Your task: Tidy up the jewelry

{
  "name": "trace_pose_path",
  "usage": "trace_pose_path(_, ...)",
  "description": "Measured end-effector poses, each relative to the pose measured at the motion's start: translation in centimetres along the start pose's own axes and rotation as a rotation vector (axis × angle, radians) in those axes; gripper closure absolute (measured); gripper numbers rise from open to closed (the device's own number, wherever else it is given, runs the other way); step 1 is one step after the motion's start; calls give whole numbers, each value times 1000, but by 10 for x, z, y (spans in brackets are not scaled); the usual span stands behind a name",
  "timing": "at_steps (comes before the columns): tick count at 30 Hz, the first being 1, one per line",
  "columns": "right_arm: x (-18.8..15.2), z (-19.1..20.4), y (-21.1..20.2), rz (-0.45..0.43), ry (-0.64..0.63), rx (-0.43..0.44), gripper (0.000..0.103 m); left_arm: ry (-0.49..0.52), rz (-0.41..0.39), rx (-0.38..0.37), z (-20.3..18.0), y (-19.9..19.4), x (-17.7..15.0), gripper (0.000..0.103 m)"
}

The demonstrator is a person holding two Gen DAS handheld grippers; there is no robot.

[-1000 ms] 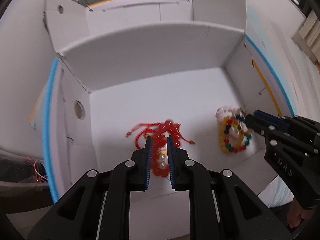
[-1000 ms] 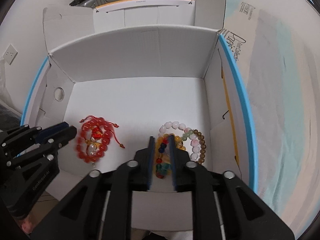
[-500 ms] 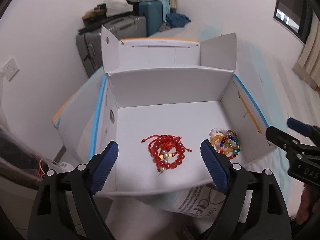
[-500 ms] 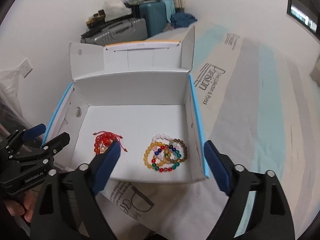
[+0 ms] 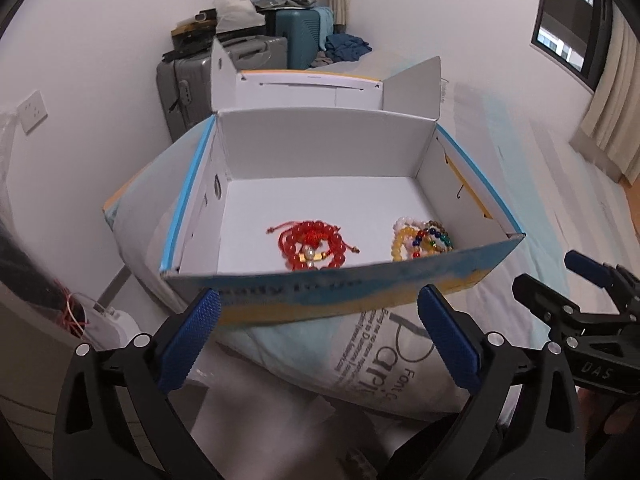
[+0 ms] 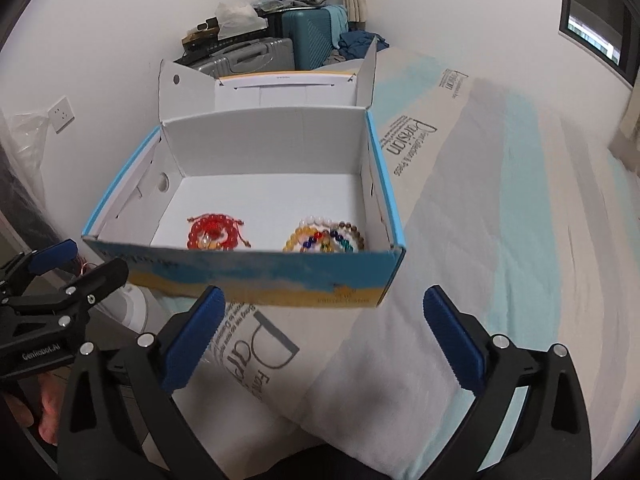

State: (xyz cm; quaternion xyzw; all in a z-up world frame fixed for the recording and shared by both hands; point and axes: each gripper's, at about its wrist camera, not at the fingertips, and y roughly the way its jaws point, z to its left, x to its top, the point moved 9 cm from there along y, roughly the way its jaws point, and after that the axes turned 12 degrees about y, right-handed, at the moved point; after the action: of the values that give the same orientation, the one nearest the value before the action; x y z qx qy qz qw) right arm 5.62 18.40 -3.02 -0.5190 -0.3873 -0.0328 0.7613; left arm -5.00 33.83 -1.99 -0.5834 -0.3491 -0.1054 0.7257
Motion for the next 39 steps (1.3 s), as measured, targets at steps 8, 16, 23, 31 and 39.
trace_pose_path(8, -9, -2, -3, -10, 1, -6, 8, -11, 11, -10, -3, 2, -16, 6)
trace_pose_path(16, -11, -3, -4, -7, 2, -5, 8, -10, 35, 32, -4, 5, -19, 6)
trace_pose_path(23, -12, -3, -3, -2, 6, -5, 8, -17, 39, 43, -4, 6, -21, 6)
trace_pose_path(31, -11, -5, -3, -3, 11, -4, 8, -25, 25, 22, -6, 3, -20, 6)
trace_pose_path(39, -11, -7, -3, -5, 15, -5, 8, -24, 14, -2, -12, 0, -18, 6)
